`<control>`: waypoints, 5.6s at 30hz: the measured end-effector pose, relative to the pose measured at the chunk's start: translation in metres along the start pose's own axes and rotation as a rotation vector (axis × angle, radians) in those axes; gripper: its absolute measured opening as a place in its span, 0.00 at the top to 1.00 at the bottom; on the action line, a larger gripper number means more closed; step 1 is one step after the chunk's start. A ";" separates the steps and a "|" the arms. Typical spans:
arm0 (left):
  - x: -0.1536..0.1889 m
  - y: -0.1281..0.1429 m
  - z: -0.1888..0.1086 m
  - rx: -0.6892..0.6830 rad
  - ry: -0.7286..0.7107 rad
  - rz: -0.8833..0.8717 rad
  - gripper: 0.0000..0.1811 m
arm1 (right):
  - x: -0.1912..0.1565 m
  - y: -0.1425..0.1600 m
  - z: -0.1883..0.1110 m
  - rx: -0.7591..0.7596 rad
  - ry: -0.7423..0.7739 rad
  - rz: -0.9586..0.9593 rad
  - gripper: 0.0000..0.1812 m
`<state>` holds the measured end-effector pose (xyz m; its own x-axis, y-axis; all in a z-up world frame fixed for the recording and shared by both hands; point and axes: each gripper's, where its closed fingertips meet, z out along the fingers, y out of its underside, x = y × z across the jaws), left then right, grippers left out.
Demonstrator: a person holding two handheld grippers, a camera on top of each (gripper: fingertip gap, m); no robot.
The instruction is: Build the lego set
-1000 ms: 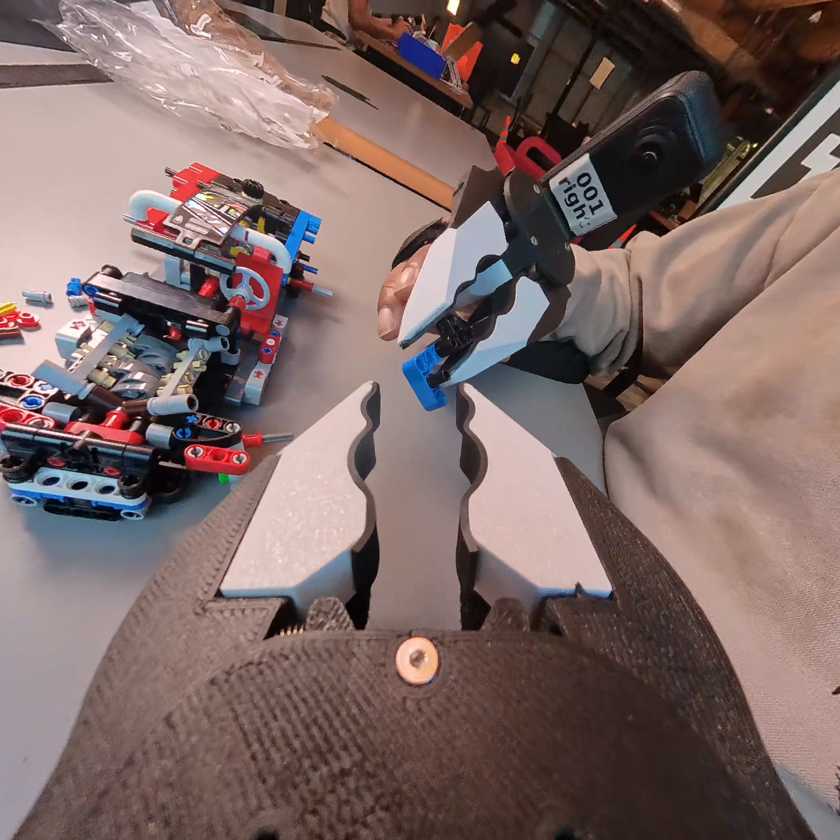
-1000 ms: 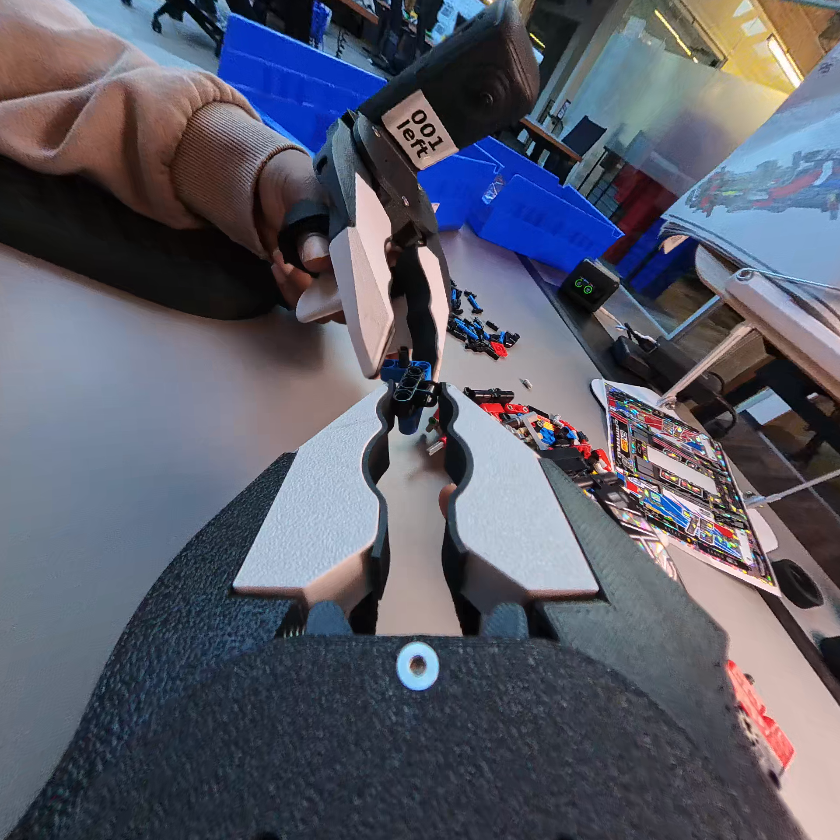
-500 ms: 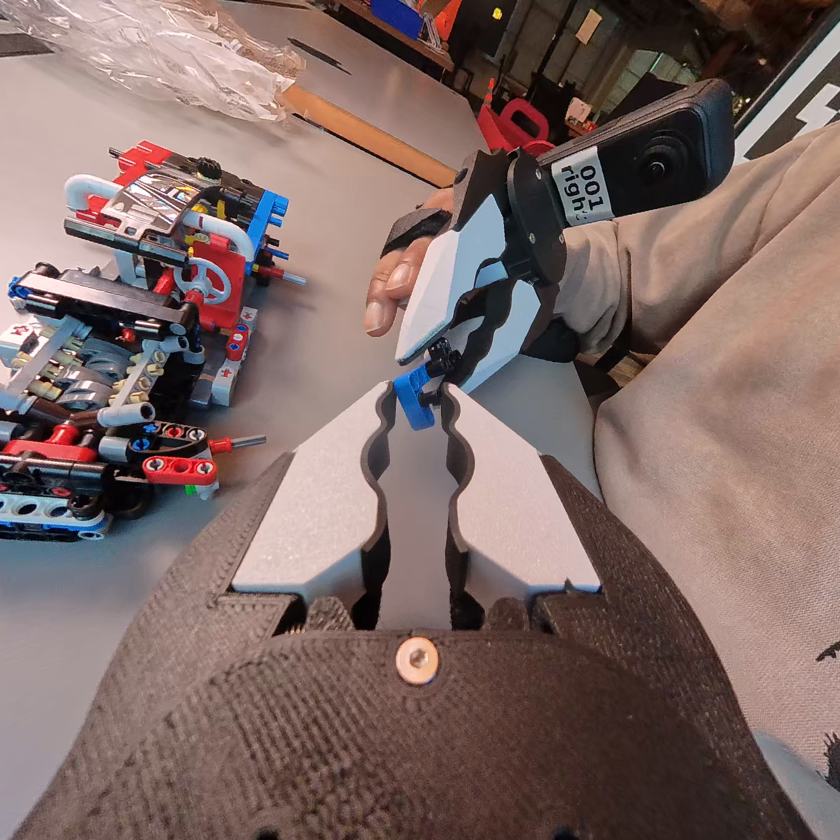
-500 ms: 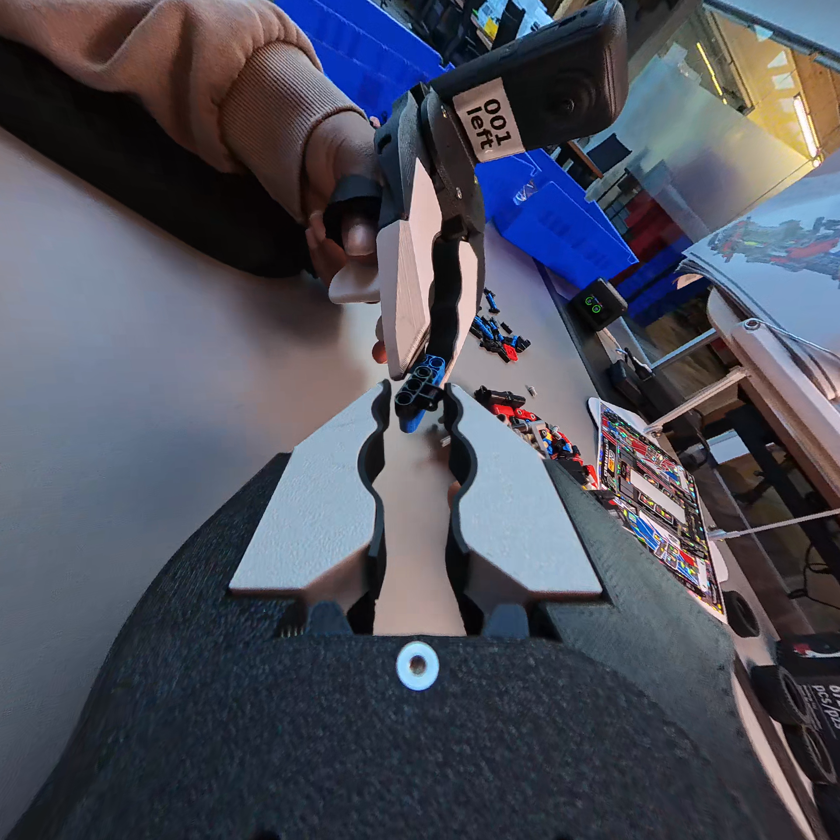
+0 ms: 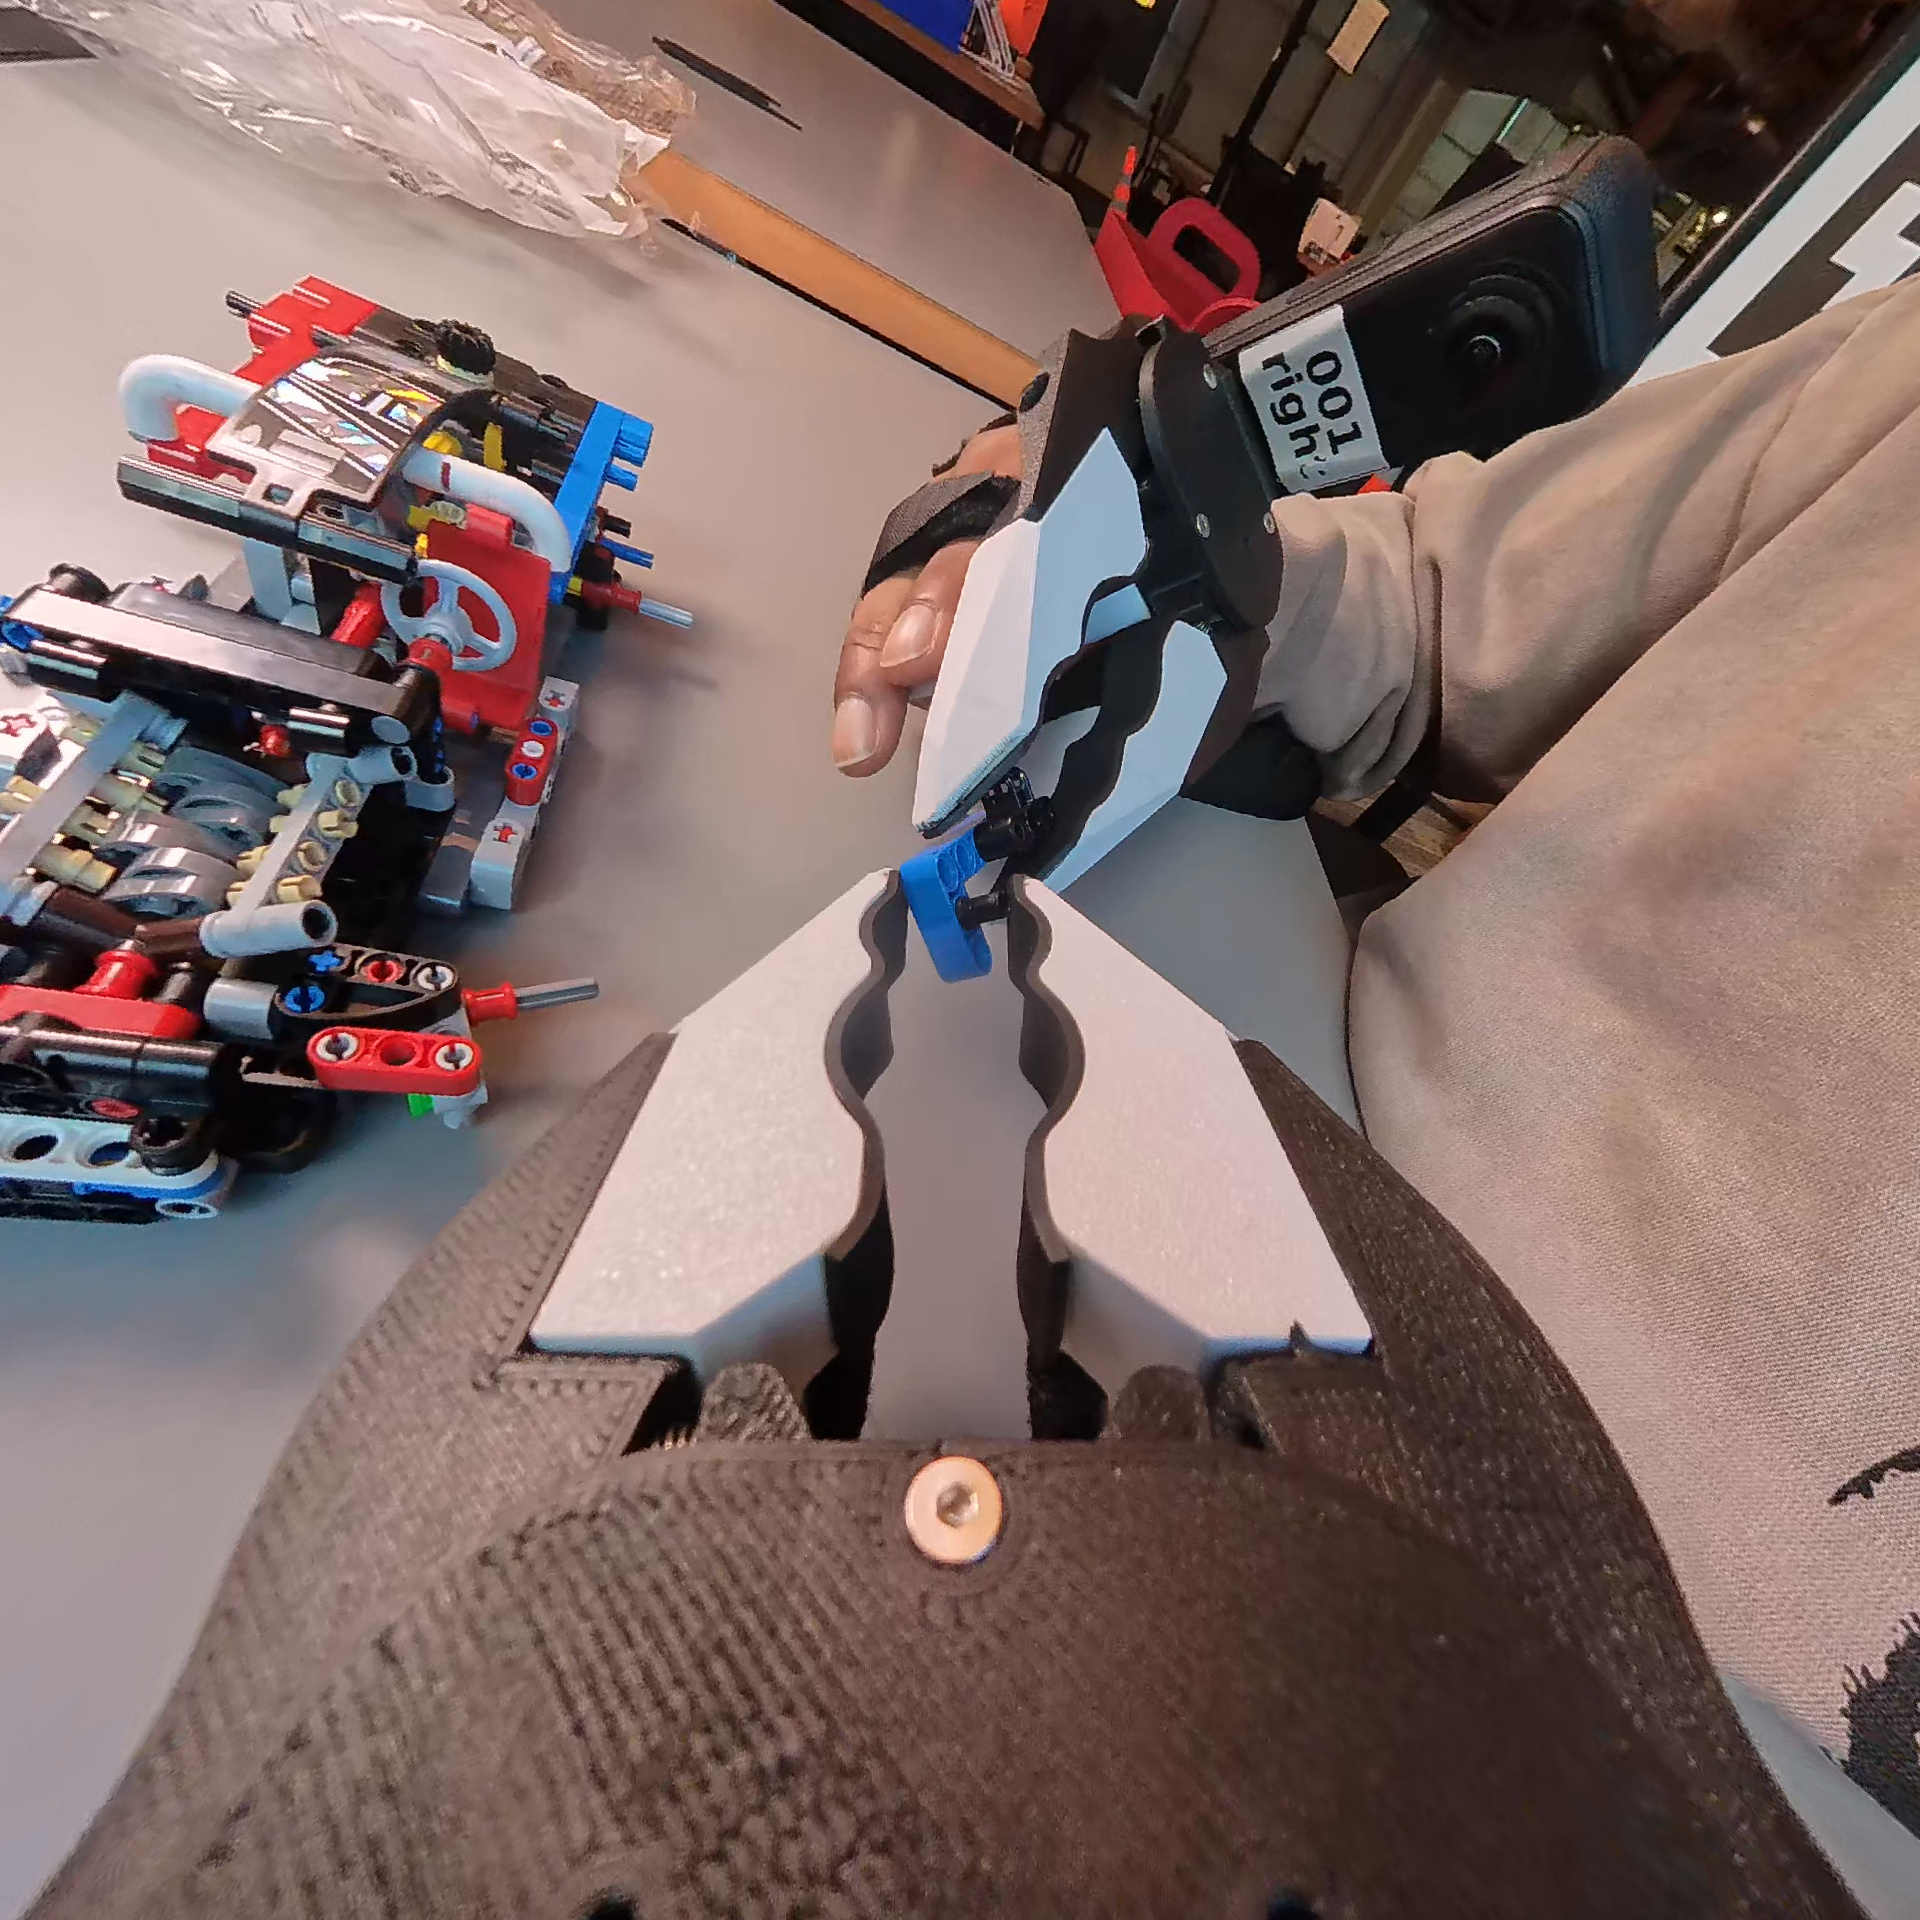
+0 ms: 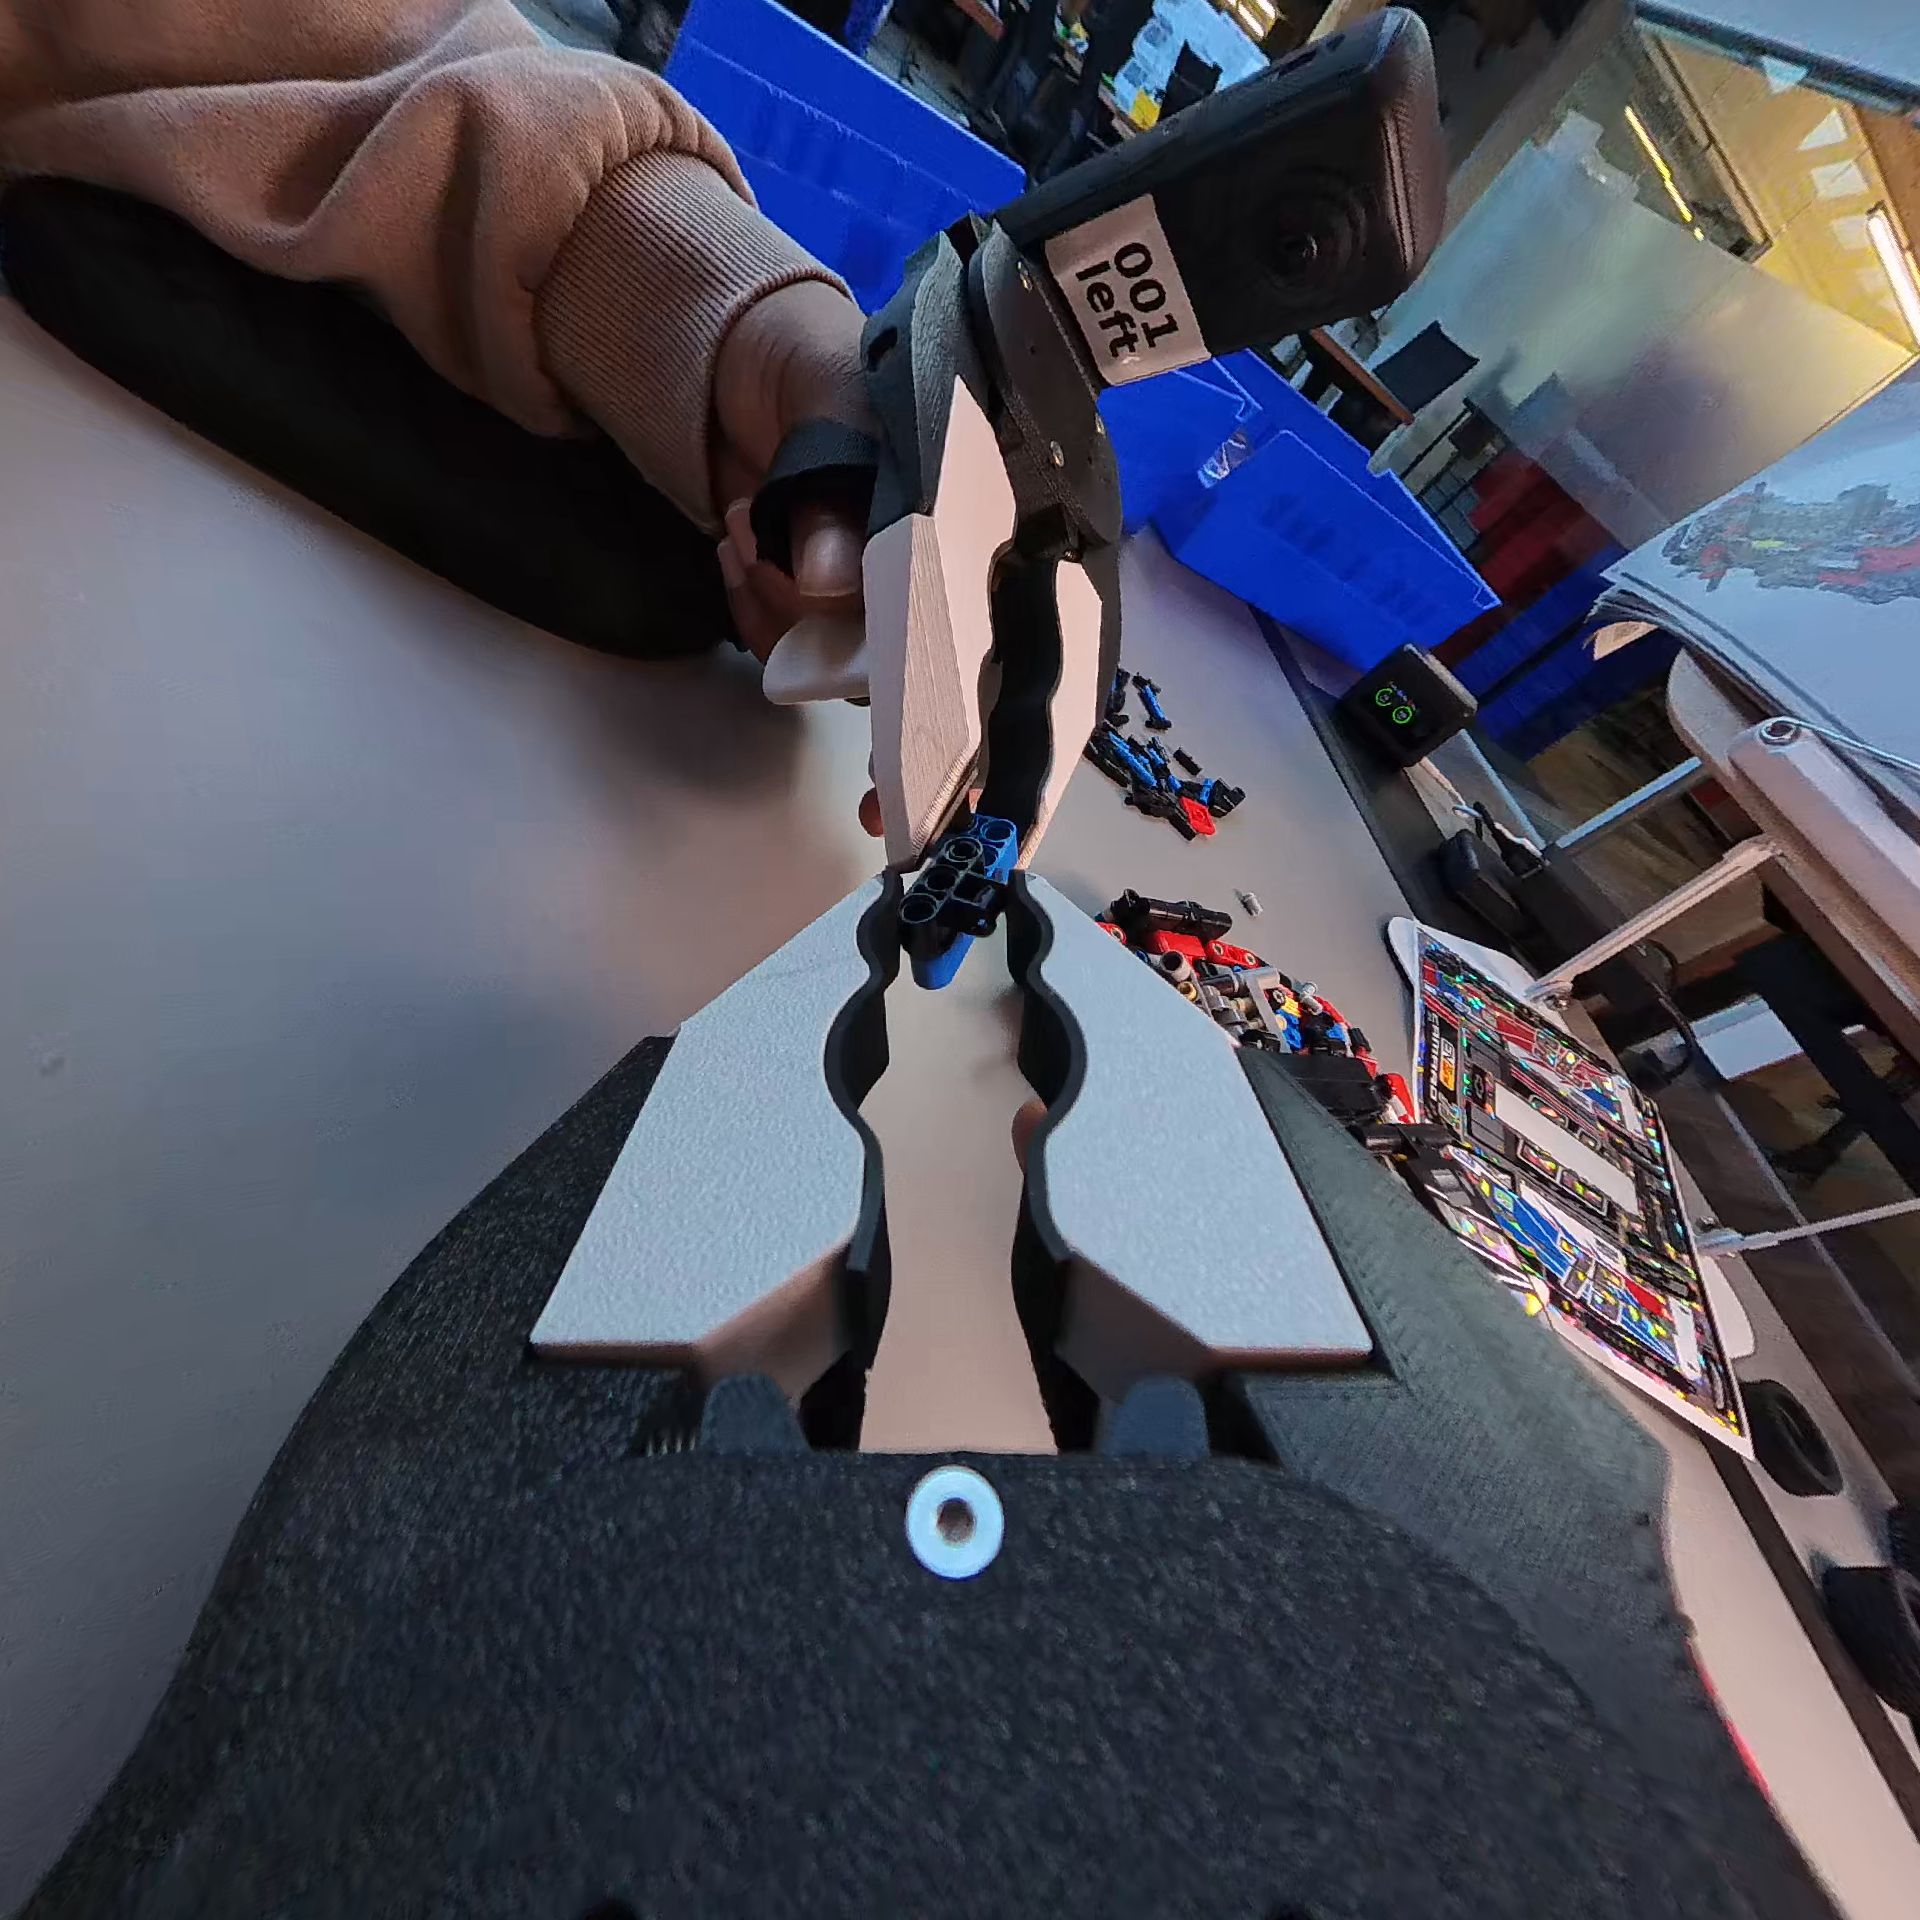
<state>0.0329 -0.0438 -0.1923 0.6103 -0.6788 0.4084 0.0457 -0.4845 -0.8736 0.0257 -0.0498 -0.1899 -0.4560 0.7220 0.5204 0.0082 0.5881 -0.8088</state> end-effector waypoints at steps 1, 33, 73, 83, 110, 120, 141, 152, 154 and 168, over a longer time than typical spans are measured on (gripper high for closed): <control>0.000 0.000 0.000 -0.002 0.002 -0.002 0.91 | 0.000 0.000 0.000 0.005 -0.004 0.005 0.90; -0.001 -0.032 -0.004 0.226 0.000 -0.229 0.91 | 0.034 -0.006 -0.002 0.001 0.232 0.007 0.91; -0.015 -0.026 0.002 0.202 -0.163 -0.078 0.90 | 0.037 0.005 -0.007 -0.005 0.178 0.157 0.92; 0.000 0.003 0.011 -0.072 -0.257 0.480 0.88 | 0.010 0.003 -0.010 0.034 -0.096 0.437 0.92; 0.001 -0.018 0.004 0.060 -0.315 0.545 0.88 | 0.026 -0.010 -0.031 0.100 0.041 0.206 0.93; 0.011 -0.025 0.002 0.078 -0.363 0.718 0.88 | 0.023 -0.024 -0.037 0.136 0.061 0.112 0.96; 0.026 -0.027 0.000 0.121 -0.301 0.790 0.88 | 0.015 -0.034 -0.041 0.185 0.002 0.131 0.97; 0.019 -0.024 0.004 0.103 -0.288 0.669 0.88 | 0.019 -0.023 -0.035 0.130 0.020 0.153 0.96; 0.017 -0.022 0.004 0.089 -0.290 0.658 0.88 | 0.018 -0.020 -0.033 0.119 0.007 0.183 0.97; -0.008 0.001 0.004 -0.066 -0.281 0.445 0.74 | -0.010 0.067 -0.020 -0.356 -0.152 0.286 0.97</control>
<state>0.0313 -0.0370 -0.1976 0.7480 -0.6572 -0.0931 -0.3106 -0.2227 -0.9241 0.0485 -0.0107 -0.2437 -0.5154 0.8274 0.2232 0.4446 0.4808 -0.7557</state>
